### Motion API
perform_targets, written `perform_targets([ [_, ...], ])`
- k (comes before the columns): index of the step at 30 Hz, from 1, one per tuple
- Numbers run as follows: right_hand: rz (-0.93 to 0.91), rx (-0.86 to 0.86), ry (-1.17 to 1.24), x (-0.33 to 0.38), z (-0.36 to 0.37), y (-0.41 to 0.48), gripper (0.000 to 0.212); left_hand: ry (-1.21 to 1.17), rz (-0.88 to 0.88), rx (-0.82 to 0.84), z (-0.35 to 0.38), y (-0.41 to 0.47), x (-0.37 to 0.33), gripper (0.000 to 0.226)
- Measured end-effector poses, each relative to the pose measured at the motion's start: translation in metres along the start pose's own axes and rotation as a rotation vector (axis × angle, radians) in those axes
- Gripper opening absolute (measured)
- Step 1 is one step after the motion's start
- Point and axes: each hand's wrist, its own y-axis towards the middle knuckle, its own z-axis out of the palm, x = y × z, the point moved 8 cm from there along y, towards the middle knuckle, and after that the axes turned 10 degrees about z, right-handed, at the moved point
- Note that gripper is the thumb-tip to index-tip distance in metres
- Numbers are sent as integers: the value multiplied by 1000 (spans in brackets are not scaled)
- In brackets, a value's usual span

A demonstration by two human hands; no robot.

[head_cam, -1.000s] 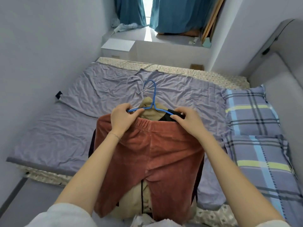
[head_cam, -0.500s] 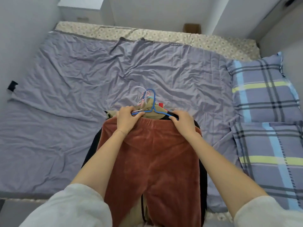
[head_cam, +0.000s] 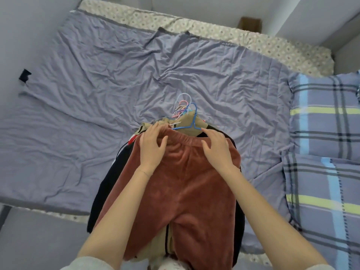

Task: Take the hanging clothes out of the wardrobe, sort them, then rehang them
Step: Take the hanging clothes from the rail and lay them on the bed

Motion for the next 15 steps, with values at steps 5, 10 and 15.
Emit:
perform_targets([
  [5,-201,8,88,51,-22,-56,44,38,-67,-122,-72,-68,-23,40],
  [10,-460,118,122,108,-13,-130,42,133,-216,-289,-138,-169,-44,40],
  [15,-726,325,113,162,21,-231,44,258,-374,-522,-205,-295,-71,43],
])
